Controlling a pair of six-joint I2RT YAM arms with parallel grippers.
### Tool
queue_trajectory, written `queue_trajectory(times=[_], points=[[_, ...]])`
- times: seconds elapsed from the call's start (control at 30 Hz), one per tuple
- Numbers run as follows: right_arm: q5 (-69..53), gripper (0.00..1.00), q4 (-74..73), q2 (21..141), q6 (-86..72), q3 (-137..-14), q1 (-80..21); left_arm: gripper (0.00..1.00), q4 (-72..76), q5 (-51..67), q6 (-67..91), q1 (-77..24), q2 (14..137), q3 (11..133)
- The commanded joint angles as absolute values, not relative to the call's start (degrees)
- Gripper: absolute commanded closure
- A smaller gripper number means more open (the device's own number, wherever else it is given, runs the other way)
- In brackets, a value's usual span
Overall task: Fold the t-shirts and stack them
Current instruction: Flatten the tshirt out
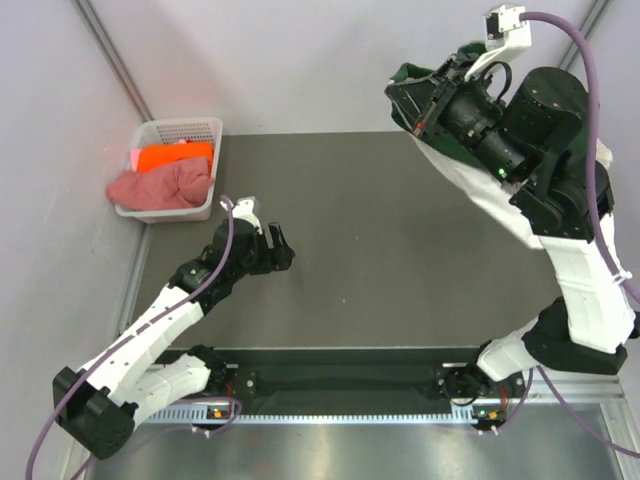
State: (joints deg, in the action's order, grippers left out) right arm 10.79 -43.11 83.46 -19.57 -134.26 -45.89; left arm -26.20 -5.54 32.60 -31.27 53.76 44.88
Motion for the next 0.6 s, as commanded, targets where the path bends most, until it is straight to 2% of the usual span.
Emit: queue_trajectory(times=[0.0,0.2,0.37,0.47,0.57], points=[[16.77,1.0,-43.16,82.71,-15.56,-135.7,-46.58,0.19,-24.0,-2.64,31.82,-31.38,53.26,47.11],[23.47,1.0,-41.31,78.75,-14.41,-129.56,-45.36,0.19,-19.34,4.65,30.94,-31.38,52.91,45.88],[24.86,1.0,-42.71,79.63,-14.15,-131.66,-44.83,0.17,-15.91,12.03,30.24,-32.51,52.73,46.14],[25.58,1.0,-42.63,78.67,-14.06,-129.65,-43.86,0.17,-13.54,10.82,31.37,-36.38,53.17,45.88],[24.26,1.0,-39.74,75.77,-11.96,-122.46,-43.77,0.17,-11.52,7.83,32.6,-40.25,54.58,45.18]])
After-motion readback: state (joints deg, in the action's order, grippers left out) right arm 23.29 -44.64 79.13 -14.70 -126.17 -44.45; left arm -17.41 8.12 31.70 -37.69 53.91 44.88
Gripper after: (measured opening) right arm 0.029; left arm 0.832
